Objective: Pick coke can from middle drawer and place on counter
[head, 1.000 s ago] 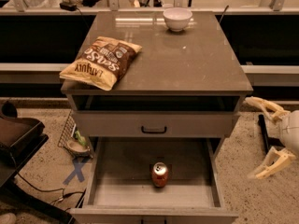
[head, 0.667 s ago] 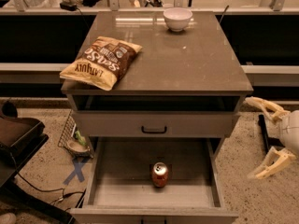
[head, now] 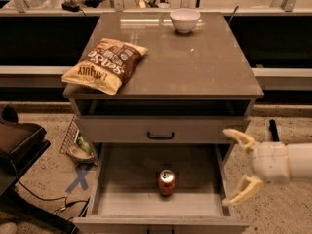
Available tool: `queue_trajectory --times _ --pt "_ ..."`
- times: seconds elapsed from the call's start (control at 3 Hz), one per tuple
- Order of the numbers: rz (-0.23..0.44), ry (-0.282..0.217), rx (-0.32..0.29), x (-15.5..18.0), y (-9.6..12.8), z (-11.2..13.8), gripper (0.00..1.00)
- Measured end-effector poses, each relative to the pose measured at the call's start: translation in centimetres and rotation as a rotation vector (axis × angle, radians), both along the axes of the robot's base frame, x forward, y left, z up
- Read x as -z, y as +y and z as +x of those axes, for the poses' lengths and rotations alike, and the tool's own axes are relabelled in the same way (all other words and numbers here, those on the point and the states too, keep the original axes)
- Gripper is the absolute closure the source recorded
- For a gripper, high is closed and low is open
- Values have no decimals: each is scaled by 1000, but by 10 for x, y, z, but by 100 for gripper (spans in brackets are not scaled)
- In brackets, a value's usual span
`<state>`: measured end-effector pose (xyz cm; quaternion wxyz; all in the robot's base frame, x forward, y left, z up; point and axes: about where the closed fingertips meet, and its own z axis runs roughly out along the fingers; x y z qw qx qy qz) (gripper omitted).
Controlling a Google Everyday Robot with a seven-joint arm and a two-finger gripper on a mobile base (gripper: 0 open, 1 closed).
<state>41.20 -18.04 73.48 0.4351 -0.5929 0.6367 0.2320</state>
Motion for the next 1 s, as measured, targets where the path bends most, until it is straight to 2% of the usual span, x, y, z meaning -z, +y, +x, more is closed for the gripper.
queue_trajectory --times 0.33,0.67,1.0 --pt "142 34 -6 58 37 1 0" --pt "229 49 -12 95 62 4 0" --pt "262 37 8 136 91 22 0"
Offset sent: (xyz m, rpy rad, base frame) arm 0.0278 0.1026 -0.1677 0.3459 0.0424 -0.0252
